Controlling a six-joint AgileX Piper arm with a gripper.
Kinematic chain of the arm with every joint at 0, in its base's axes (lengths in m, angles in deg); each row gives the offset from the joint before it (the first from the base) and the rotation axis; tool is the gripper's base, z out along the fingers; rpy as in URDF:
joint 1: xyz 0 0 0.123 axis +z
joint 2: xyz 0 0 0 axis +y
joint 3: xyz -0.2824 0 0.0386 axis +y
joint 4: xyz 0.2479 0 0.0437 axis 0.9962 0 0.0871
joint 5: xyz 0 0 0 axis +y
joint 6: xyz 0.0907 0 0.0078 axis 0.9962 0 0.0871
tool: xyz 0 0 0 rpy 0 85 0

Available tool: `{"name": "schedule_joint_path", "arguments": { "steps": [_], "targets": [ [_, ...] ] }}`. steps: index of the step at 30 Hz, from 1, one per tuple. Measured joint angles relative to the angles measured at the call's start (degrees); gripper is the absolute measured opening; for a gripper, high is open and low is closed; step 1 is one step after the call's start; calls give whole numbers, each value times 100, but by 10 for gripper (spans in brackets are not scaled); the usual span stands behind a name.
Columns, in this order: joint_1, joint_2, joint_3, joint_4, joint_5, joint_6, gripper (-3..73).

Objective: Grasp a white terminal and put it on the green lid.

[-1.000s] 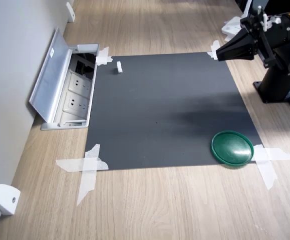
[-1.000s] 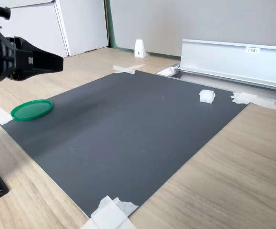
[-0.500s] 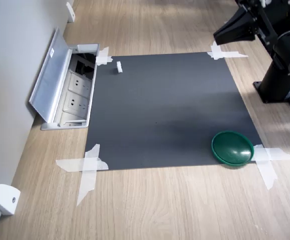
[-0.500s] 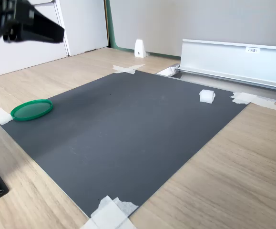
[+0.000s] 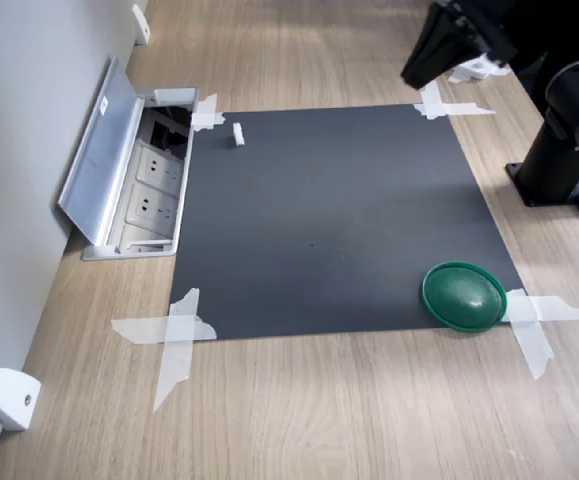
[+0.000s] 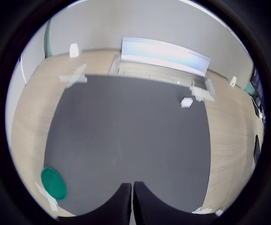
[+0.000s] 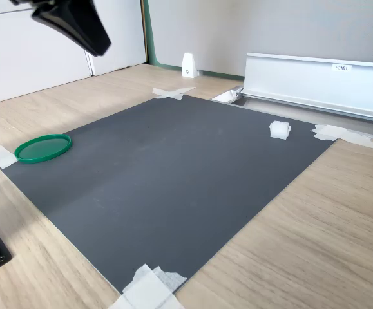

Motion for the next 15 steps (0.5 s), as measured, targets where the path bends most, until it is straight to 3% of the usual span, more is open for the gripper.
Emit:
{"name": "schedule_joint_path", "arguments": {
  "steps": [4, 9, 12, 15],
  "targets": [
    [-14, 773, -235, 202, -1, -713, -9],
    [-14, 1827, -784, 431, 183, -891, 32],
    [-14, 2329, -1188, 449, 287, -959, 121],
    [-38, 2768, -1607, 461, 295, -1034, 270]
  ]
}}
